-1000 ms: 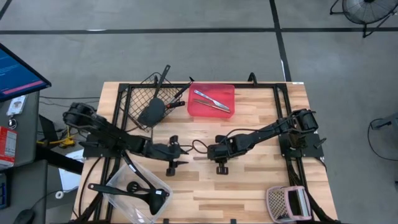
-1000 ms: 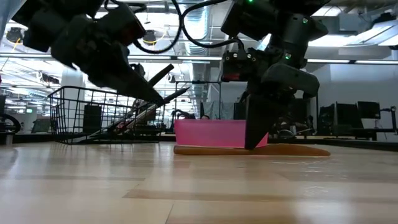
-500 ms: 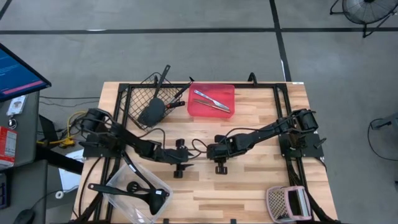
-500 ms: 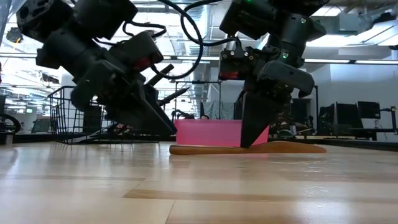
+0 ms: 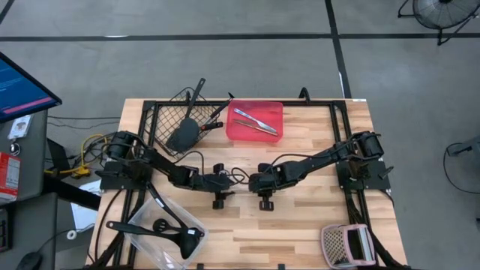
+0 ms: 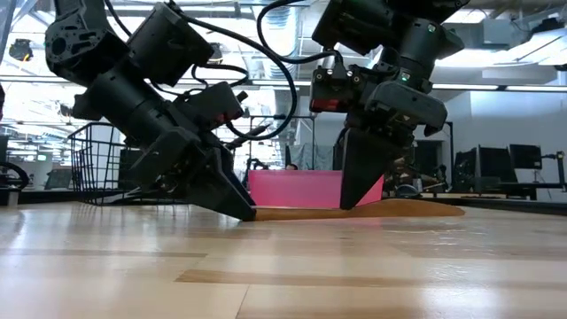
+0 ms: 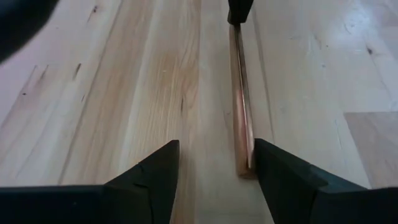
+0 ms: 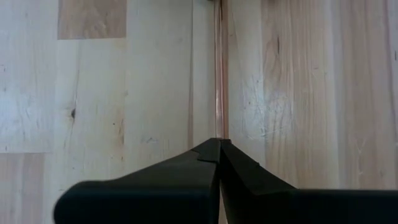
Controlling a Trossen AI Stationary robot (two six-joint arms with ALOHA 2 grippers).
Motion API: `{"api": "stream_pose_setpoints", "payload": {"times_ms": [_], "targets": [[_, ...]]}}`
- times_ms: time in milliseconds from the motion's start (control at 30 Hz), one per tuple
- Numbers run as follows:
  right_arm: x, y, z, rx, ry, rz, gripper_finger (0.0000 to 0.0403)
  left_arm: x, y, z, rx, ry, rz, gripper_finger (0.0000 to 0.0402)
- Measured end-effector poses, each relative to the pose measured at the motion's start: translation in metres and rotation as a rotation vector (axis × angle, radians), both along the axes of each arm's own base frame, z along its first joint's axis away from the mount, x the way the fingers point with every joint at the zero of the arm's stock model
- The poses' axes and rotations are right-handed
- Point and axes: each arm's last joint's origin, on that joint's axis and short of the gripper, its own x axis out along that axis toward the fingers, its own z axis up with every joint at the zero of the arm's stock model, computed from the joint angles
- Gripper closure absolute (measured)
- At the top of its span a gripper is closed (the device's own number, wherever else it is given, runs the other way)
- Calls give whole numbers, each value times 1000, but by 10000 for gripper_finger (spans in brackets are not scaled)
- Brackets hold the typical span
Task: Pick & Place Kitchen Items
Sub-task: Put the gold table knife into the red bin
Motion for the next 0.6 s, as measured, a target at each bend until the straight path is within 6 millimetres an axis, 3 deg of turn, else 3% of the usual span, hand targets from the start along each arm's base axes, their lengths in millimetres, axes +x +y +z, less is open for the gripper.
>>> {"api": "stream_pose_setpoints", "payload": {"times_ms": [167,400,600], "targets": [[0,0,0,0,0,0,403,1,3,0,-39,6,-31,253],[1,0,0,2,-11,-2,403,1,4,0,-48,7,-40,385],[5,1,3,12,-56,0,403,1,3,0,-53,6,-44,399]]}}
